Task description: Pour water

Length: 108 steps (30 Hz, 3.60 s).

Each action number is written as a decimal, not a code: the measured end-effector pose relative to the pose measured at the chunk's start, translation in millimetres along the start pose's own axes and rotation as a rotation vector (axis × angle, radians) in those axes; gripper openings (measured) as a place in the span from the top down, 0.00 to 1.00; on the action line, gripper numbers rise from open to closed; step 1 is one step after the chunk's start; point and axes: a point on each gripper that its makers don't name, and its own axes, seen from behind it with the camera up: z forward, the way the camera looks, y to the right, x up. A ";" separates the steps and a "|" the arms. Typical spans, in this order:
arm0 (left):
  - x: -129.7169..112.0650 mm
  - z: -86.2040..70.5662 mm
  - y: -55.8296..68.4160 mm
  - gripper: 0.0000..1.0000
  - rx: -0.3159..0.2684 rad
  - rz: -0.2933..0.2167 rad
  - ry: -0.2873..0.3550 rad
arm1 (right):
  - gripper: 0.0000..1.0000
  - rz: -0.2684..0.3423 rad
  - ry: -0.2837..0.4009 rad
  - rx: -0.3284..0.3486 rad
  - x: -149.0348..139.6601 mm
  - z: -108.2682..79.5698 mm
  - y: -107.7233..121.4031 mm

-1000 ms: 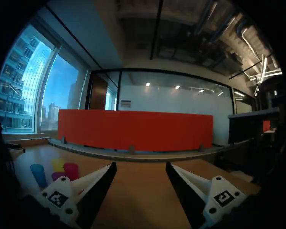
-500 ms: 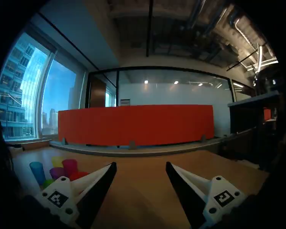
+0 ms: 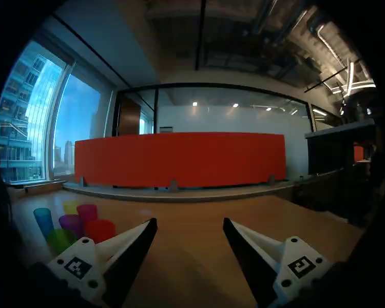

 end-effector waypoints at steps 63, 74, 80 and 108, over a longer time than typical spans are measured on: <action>0.1 0.0 -0.7 0.18 0.000 0.000 0.000 | 0.00 -0.019 -0.029 -0.009 -11.8 0.2 3.4; 0.2 0.6 -1.0 0.18 0.000 0.000 0.000 | 0.00 -0.020 -0.029 -0.009 -11.0 0.1 3.2; 0.0 0.6 -1.2 0.18 0.000 0.000 0.000 | 0.00 -0.020 -0.029 -0.009 -11.1 0.0 3.1; -0.1 1.0 -0.3 0.18 0.000 -0.001 -0.001 | 0.00 -0.020 -0.029 -0.009 -10.9 0.1 2.8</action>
